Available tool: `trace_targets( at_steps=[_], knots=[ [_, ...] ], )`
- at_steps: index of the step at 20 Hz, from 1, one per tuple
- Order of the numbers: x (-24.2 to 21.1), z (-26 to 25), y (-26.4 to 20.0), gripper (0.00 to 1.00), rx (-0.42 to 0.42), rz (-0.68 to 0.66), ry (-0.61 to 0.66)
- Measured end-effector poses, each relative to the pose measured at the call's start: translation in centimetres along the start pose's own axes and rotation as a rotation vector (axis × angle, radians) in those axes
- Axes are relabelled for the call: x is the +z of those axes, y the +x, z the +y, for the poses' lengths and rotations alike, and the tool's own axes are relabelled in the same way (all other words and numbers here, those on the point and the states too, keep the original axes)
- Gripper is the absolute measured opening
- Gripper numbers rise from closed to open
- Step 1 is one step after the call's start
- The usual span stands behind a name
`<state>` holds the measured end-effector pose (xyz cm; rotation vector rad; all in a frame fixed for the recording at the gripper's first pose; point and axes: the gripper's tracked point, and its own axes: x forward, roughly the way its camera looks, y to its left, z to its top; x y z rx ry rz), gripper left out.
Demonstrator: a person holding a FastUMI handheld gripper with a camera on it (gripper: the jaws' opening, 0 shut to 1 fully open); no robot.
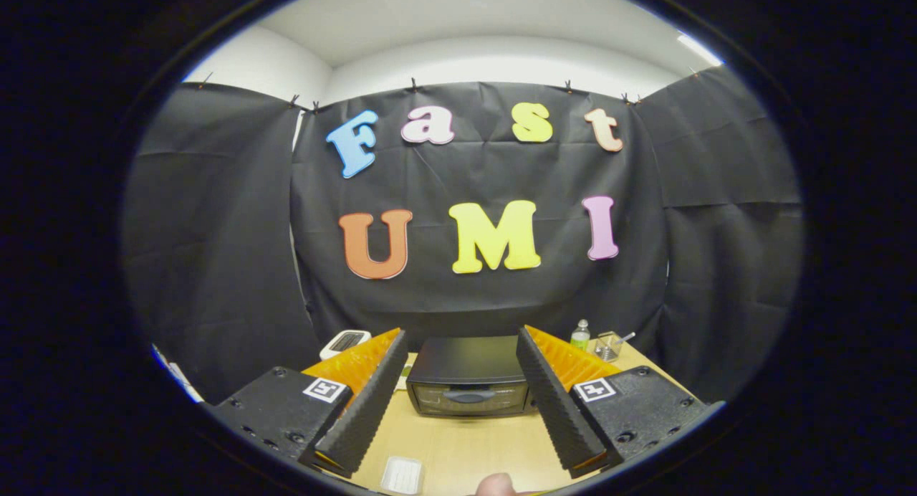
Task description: Open the toaster oven, put the food inside, and close the toaster oven door.
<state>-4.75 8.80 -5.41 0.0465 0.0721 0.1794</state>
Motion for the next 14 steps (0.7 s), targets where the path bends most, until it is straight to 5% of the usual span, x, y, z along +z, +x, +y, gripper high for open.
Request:
trace_targets(
  at_steps=[14],
  knots=[
    [-0.2, 0.3, 0.6, 1.00, 0.018, 0.040, 0.053]
  ],
)
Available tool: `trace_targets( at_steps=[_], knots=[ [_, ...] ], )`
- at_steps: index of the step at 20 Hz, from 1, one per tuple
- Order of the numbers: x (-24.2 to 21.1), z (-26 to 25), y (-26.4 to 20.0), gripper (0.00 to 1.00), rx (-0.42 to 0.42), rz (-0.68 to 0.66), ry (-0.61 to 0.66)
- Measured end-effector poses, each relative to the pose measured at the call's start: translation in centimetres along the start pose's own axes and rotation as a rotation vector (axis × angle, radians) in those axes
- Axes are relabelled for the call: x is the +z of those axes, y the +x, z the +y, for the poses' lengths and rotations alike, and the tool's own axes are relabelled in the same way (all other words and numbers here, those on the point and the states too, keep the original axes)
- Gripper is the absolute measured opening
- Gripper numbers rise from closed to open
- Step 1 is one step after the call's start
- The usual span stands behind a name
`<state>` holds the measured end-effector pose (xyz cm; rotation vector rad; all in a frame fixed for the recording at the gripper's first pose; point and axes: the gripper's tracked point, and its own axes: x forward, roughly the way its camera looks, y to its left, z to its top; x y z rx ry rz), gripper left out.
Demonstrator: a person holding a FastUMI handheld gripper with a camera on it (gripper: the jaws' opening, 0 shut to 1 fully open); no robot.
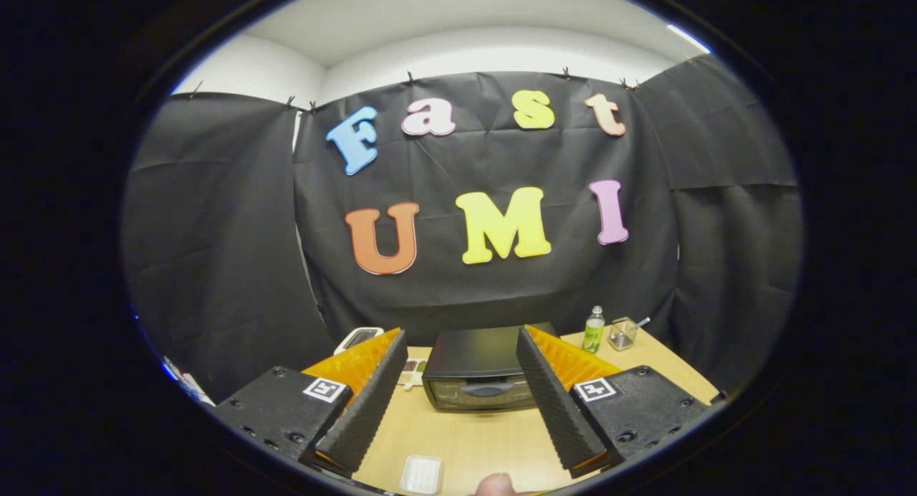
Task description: Open the toaster oven, put the food inside, and close the toaster oven door.
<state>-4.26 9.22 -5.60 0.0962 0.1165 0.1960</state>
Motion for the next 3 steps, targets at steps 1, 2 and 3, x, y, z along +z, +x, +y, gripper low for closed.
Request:
trace_targets(
  at_steps=[1, 2, 3],
  knots=[
    [-0.20, -0.26, -0.13, 1.00, -0.001, 0.003, 0.001],
    [-0.29, -0.47, -0.23, 1.00, -0.005, 0.005, 0.003],
    [-0.48, -0.84, -0.06, 1.00, -0.012, 0.014, 0.004]
  ],
)
